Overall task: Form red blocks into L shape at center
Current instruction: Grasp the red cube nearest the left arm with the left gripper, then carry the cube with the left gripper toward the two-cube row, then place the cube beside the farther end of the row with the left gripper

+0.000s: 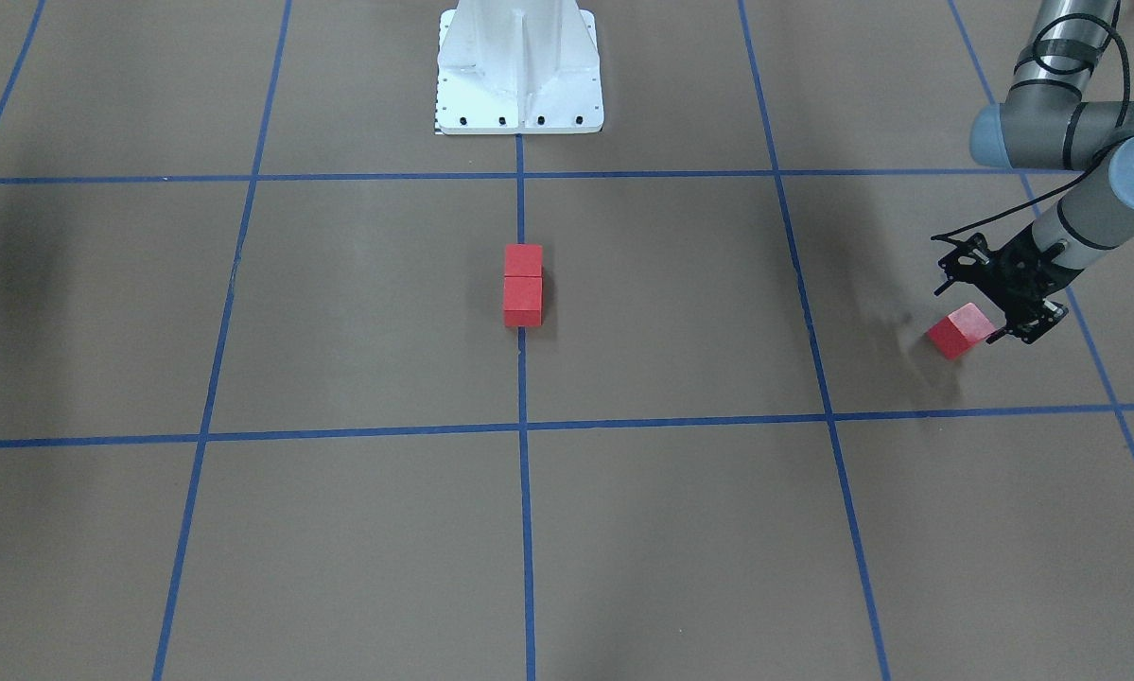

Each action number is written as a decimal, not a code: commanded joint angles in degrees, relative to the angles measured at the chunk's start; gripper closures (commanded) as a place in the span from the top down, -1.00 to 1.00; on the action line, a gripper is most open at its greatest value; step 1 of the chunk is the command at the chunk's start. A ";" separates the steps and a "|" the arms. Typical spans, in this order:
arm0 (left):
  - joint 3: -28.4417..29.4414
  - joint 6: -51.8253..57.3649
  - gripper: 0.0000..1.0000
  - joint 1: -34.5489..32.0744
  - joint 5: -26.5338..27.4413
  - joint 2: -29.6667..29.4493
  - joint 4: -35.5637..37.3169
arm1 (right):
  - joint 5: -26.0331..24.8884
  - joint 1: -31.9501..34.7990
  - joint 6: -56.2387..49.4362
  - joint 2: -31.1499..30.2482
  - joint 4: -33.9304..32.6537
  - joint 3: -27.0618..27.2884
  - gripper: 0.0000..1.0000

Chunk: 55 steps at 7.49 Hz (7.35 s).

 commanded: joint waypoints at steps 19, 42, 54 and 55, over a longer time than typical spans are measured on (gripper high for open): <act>-9.59 -0.14 -1.00 4.26 5.58 -23.28 12.11 | -0.09 0.26 0.51 0.97 0.00 -0.03 0.98; 2.10 26.49 -0.79 27.55 14.43 -43.07 32.50 | 0.00 0.44 0.60 0.35 -0.09 0.05 0.98; 5.53 25.52 -0.60 27.56 14.43 -43.78 29.07 | 0.00 0.44 0.60 0.27 -0.09 0.14 0.98; 5.53 25.52 -0.55 27.56 14.43 -43.78 29.07 | 0.09 0.44 0.60 0.27 -0.09 0.23 0.98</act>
